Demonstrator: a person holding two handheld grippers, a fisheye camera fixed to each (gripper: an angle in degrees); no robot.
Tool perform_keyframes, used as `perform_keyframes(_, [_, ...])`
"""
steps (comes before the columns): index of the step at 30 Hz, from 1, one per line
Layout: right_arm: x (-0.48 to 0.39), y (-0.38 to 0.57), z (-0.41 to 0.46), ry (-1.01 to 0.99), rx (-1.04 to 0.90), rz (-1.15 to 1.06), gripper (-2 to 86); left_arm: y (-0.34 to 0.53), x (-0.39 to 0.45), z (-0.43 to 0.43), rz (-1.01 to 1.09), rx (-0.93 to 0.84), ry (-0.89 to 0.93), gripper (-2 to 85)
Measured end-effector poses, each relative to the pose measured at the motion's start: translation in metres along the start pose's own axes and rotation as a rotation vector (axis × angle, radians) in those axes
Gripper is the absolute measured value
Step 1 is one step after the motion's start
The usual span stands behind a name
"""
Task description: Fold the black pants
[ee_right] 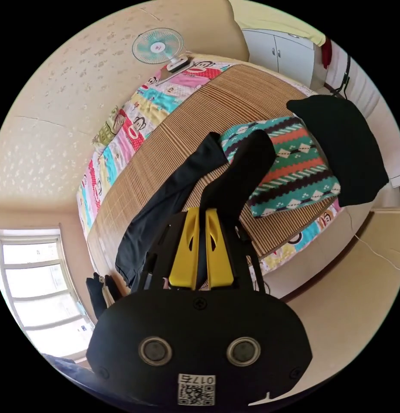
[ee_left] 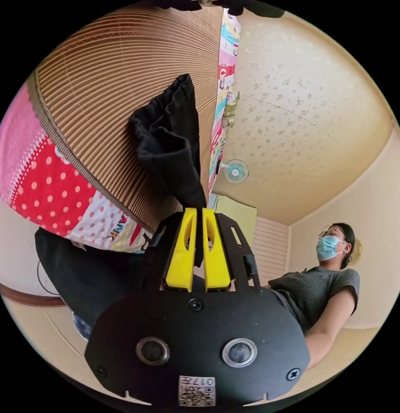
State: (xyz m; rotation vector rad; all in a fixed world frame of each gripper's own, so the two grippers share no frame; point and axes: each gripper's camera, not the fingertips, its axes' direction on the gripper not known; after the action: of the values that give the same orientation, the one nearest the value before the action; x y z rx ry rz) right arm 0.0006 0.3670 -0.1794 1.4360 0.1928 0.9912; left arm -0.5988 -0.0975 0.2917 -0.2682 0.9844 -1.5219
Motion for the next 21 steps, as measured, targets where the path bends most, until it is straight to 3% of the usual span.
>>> perform_keyframes(3, [-0.04,-0.057,0.032,0.005,0.013,-0.108,4.5,0.01,-0.02,0.012,-0.117,-0.017,-0.127,3.5])
perform_keyframes(5, [-0.068,-0.102,0.071,-0.055,-0.147,-0.248,6.1,0.015,-0.031,0.012,-0.212,0.009,-0.25,6.7])
perform_keyframes(6, [-0.071,-0.11,0.078,-0.042,-0.199,-0.238,6.4,0.018,-0.03,0.007,-0.251,0.068,-0.354,10.3])
perform_keyframes(9, [-0.077,-0.113,0.079,0.013,-0.211,-0.278,5.6,0.027,0.004,-0.016,-0.284,0.322,-0.612,10.8])
perform_keyframes(12, [-0.059,-0.09,0.084,0.076,-0.258,-0.328,3.2,0.01,0.061,-0.012,-0.156,0.474,-0.852,10.5])
perform_keyframes(15, [-0.012,-0.062,0.104,0.065,-0.37,-0.24,1.7,-0.051,0.092,0.046,0.12,0.302,-0.803,10.1])
perform_keyframes(17, [0.025,-0.038,0.125,-0.064,-0.487,-0.159,1.0,-0.091,0.101,0.103,0.246,0.148,-0.815,8.5])
perform_keyframes(21, [0.055,-0.012,0.139,-0.072,-0.565,-0.098,0.6,-0.159,0.069,0.24,0.332,-0.302,-1.041,0.3])
